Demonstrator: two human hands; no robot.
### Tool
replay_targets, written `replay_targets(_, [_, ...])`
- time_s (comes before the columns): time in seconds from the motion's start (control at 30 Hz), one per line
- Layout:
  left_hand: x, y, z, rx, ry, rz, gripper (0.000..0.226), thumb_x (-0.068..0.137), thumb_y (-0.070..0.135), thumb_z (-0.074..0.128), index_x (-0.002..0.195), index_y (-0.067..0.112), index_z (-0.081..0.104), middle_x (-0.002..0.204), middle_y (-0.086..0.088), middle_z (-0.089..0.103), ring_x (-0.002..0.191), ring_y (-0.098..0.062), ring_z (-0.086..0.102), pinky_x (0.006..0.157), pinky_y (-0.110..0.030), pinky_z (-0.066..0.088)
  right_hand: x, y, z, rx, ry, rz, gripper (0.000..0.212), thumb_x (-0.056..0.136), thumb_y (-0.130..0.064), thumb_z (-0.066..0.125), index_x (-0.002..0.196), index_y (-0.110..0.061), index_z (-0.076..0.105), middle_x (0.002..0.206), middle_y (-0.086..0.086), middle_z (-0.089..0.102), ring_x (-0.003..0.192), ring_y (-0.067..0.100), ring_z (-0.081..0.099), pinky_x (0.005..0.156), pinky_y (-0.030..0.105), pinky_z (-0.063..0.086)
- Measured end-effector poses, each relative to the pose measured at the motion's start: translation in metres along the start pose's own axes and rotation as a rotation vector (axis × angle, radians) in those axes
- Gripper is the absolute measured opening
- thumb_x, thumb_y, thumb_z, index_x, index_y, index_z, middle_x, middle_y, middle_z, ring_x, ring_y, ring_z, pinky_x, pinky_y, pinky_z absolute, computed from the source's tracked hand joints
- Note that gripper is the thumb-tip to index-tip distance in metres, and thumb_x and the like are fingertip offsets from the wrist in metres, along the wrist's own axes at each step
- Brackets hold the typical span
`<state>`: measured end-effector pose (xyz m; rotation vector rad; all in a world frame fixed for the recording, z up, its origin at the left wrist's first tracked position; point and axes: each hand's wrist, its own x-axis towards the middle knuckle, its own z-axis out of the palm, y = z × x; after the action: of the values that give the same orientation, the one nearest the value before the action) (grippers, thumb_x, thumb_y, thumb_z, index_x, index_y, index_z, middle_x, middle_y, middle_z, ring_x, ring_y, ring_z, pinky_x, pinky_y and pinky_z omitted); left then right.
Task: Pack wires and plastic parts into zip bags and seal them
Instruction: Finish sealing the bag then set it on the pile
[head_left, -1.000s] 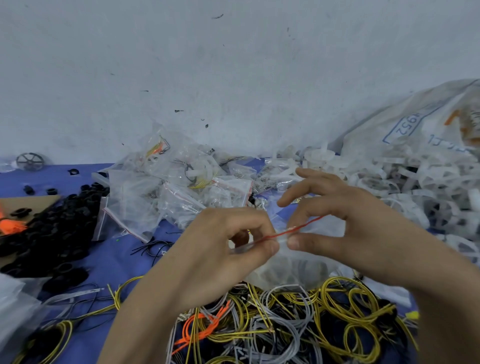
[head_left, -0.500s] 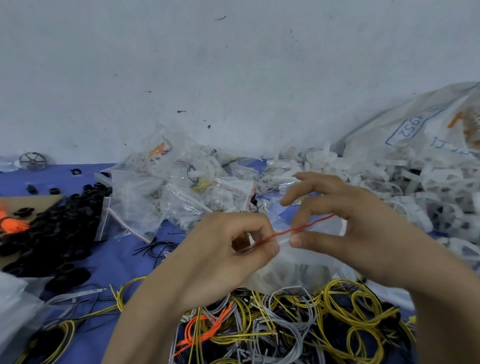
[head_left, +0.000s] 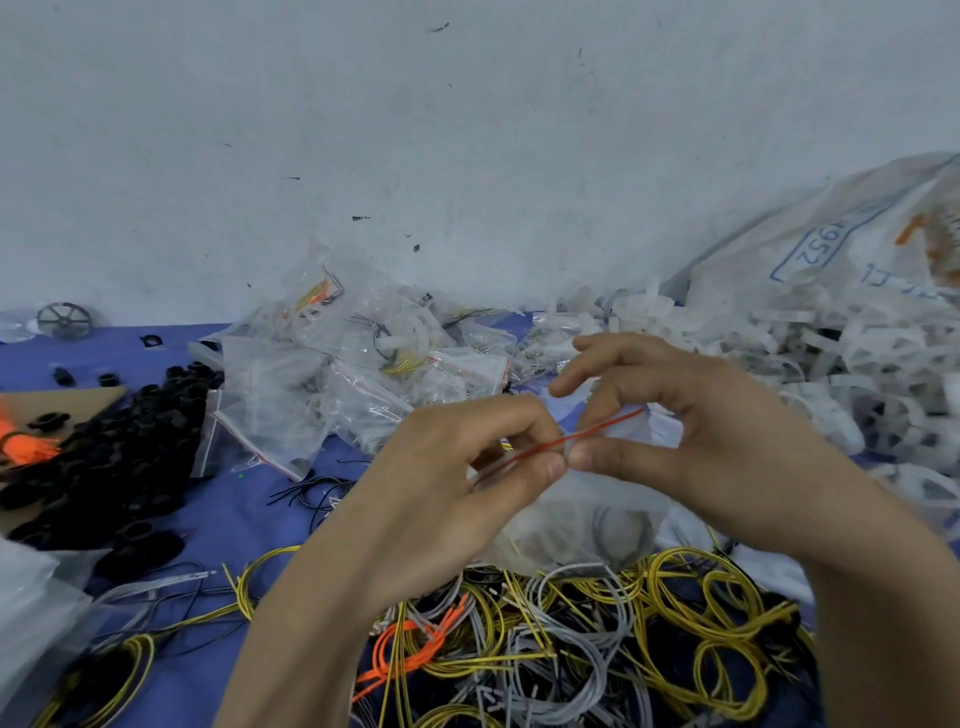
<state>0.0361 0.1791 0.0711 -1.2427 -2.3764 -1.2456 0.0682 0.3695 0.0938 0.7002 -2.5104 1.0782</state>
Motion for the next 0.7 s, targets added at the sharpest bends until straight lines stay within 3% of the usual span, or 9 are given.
replay_targets(0.1, [0.001, -0.001, 0.001, 0.023, 0.035, 0.021, 0.011, 0.086, 0.029, 0.058, 0.076, 0.025, 0.06, 0.069, 0.013, 0.055, 0.067, -0.009, 0.052, 0.061, -0.014, 0.035, -0.001, 0.0, -0.004, 0.104, 0.043, 0.05, 0.02, 0.06, -0.049, 0.065, 0.064, -0.03, 0.067, 0.103, -0.021, 0.064, 0.105, -0.004, 0.057, 0.09, 0.01, 0.037])
replay_targets(0.2, [0.002, -0.004, 0.001, -0.017, 0.062, -0.003, 0.012, 0.086, 0.031, 0.058, 0.076, 0.025, 0.058, 0.068, 0.005, 0.054, 0.063, -0.011, 0.05, 0.059, -0.019, 0.037, -0.001, 0.001, -0.004, 0.042, 0.097, 0.008, 0.021, 0.066, -0.041, 0.065, 0.063, -0.02, 0.064, 0.103, -0.021, 0.065, 0.104, -0.005, 0.057, 0.089, 0.007, 0.035])
replay_targets(0.43, [-0.001, -0.024, -0.01, -0.049, 0.127, -0.086, 0.016, 0.083, 0.04, 0.062, 0.075, 0.028, 0.058, 0.068, -0.001, 0.055, 0.067, -0.018, 0.052, 0.062, -0.027, 0.039, -0.002, 0.01, -0.01, 0.012, 0.238, -0.009, 0.02, 0.064, -0.041, 0.068, 0.058, -0.024, 0.058, 0.102, -0.02, 0.066, 0.101, -0.006, 0.059, 0.088, 0.006, 0.035])
replay_targets(0.53, [-0.004, -0.04, -0.016, -0.068, 0.188, -0.156, 0.02, 0.079, 0.044, 0.06, 0.073, 0.025, 0.059, 0.07, -0.004, 0.057, 0.069, -0.019, 0.052, 0.064, -0.025, 0.039, -0.006, 0.021, -0.019, 0.048, 0.346, -0.026, 0.023, 0.063, -0.038, 0.072, 0.054, -0.027, 0.053, 0.097, -0.014, 0.068, 0.099, 0.003, 0.062, 0.088, 0.016, 0.042])
replay_targets(0.7, [-0.011, -0.06, -0.023, -0.071, 0.325, -0.25, 0.024, 0.077, 0.035, 0.063, 0.061, 0.021, 0.052, 0.055, 0.007, 0.049, 0.052, -0.002, 0.039, 0.051, -0.013, 0.032, -0.005, 0.041, -0.019, 0.27, 0.367, 0.089, 0.021, 0.059, -0.038, 0.078, 0.06, -0.025, 0.062, 0.097, -0.01, 0.07, 0.099, 0.006, 0.064, 0.084, 0.02, 0.046])
